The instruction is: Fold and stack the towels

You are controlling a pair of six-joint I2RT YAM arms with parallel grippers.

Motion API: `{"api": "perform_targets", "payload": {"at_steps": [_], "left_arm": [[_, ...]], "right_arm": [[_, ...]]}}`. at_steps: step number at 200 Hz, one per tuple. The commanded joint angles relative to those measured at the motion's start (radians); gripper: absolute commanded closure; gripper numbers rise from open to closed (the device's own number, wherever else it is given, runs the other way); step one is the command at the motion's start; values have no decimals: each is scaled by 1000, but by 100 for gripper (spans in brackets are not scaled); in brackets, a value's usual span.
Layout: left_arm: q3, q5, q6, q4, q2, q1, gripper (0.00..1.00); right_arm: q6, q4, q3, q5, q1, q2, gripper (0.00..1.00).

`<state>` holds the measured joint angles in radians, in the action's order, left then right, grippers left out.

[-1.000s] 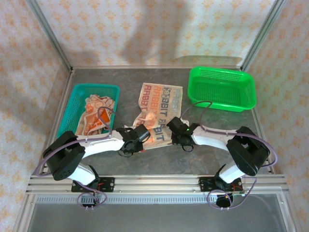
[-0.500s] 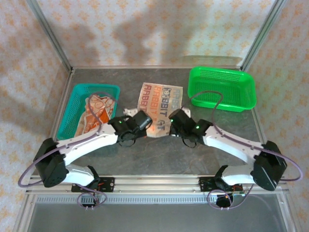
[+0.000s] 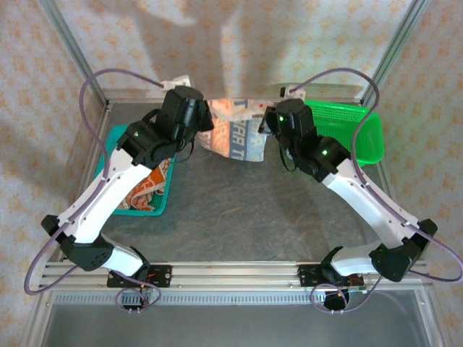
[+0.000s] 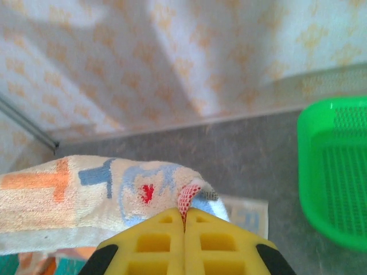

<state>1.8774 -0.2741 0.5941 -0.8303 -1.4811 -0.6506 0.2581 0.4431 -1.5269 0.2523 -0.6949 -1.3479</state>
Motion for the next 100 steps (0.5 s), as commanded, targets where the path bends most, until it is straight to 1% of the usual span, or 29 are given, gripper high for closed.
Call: {"api": "perform_targets", "payload": {"at_steps": [1, 31, 65, 79, 100], "left_arm": [[131, -13, -124, -68, -64, 44, 100], [303, 37, -144, -106, -145, 103, 100], [502, 70, -165, -154, -205, 110, 100], [524, 88, -149, -155, -195, 110, 100], [508, 113, -119, -154, -158, 106, 100]], "right_arm": [[-110, -52, -91, 50, 12, -51, 100], [-164, -90, -207, 41, 40, -117, 100], [-207, -31, -376, 13, 48, -169, 100], [-207, -19, -401, -19, 47, -161, 100], [-185, 2, -400, -73, 47, -122, 100]]}}
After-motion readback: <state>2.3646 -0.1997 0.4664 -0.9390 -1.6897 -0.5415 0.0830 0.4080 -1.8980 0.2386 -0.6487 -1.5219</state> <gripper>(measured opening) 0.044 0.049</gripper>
